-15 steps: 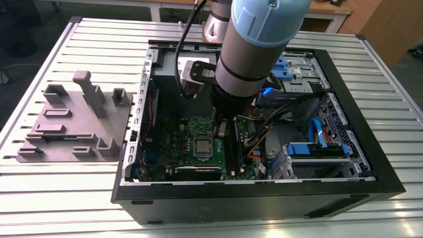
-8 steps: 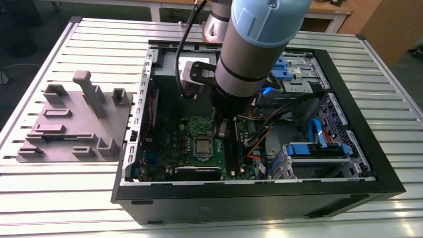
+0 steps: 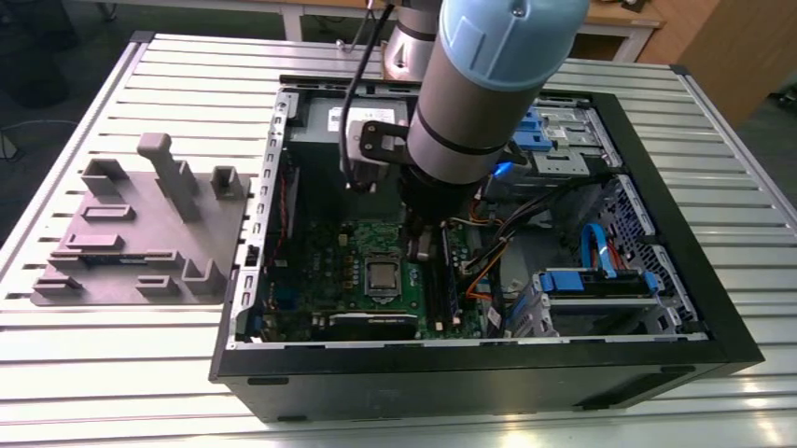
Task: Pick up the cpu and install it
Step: 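Install the first cpu locking lever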
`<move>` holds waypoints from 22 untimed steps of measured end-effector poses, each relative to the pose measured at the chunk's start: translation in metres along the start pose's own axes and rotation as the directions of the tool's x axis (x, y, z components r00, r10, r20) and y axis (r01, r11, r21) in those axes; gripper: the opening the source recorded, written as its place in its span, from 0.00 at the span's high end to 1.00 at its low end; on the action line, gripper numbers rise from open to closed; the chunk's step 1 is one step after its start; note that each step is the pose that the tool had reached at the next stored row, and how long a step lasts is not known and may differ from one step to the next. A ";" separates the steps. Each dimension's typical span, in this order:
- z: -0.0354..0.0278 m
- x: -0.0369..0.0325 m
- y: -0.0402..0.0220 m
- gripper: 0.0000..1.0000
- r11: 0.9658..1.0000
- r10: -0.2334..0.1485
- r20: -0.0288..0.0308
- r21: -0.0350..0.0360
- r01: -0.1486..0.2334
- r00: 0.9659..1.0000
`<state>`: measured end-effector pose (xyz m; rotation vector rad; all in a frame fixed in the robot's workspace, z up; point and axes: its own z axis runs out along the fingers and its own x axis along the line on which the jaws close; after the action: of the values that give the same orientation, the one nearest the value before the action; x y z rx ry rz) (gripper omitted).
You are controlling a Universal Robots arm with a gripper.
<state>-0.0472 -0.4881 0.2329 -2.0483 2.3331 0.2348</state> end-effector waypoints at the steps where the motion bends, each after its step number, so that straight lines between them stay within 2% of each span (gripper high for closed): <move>1: 0.0002 0.0000 -0.0001 0.90 1.000 -0.008 -0.002 0.000 0.008 1.000; 6: 0.0024 0.0004 -0.0002 0.90 0.997 -0.078 -0.011 -0.009 0.078 0.997; 7: 0.0026 0.0004 -0.0003 0.90 0.997 -0.081 -0.017 -0.009 0.081 0.997; 9: 0.0029 0.0005 -0.0003 0.90 0.997 -0.081 -0.042 -0.008 0.081 0.996; 10: 0.0032 0.0005 -0.0004 0.90 0.997 -0.080 -0.052 -0.007 0.080 0.995; 11: 0.0041 0.0007 -0.0005 0.90 0.997 -0.081 -0.057 -0.007 0.080 0.995; 17: 0.0092 0.0020 -0.0010 0.90 0.995 -0.098 -0.073 -0.009 0.097 0.993; 22: 0.0112 0.0080 -0.0020 0.90 0.995 -0.102 -0.079 -0.009 0.102 0.992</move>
<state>-0.0472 -0.4947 0.2206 -2.2111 2.2639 0.1597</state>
